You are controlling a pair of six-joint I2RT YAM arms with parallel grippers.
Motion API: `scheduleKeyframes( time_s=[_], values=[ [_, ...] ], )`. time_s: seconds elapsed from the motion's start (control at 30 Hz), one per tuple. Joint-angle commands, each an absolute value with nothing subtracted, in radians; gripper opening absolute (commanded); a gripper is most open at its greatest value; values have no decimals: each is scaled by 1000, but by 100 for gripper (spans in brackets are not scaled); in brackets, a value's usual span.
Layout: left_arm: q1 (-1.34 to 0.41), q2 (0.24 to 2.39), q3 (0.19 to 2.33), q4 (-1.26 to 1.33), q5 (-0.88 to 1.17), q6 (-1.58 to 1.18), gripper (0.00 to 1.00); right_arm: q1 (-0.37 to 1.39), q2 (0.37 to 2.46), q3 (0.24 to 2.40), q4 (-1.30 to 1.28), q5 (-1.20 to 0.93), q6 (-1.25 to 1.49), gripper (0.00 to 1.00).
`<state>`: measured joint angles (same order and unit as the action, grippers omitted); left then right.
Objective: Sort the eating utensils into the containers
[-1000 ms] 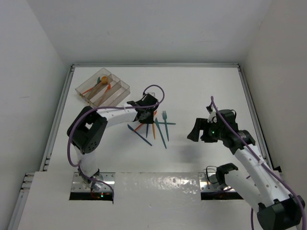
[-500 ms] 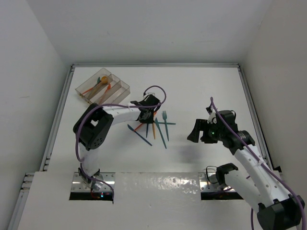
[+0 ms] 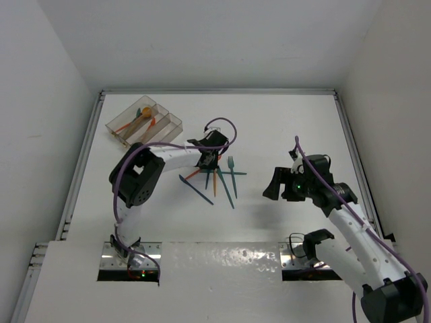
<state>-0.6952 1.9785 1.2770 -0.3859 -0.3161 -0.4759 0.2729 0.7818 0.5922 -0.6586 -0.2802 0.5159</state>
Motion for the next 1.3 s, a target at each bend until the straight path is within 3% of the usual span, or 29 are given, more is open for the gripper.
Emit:
scheduleKeyframes(
  time_s=[0.0, 0.3, 0.7, 0.83, 1.03, 1.27],
  values=[
    [-695, 2000, 1307, -382, -314, -466, 0, 276, 792, 603, -629, -275, 515, 78],
    [-660, 1814, 1381, -405, -290, -321, 0, 276, 798, 626, -635, -262, 499, 78],
    [-255, 1614, 1246, -131, -120, 384, 0, 276, 844, 629, -584, -284, 497, 78],
    [-111, 1664, 1310, -118, 38, 501, 0, 276, 874, 635, -569, -293, 500, 78],
    [-61, 1769, 1351, -101, 37, 735, 0, 276, 911, 657, -564, -288, 500, 78],
    [-11, 1911, 1414, -132, 41, 808, 2, 276, 953, 687, -589, -270, 492, 78]
  ],
)
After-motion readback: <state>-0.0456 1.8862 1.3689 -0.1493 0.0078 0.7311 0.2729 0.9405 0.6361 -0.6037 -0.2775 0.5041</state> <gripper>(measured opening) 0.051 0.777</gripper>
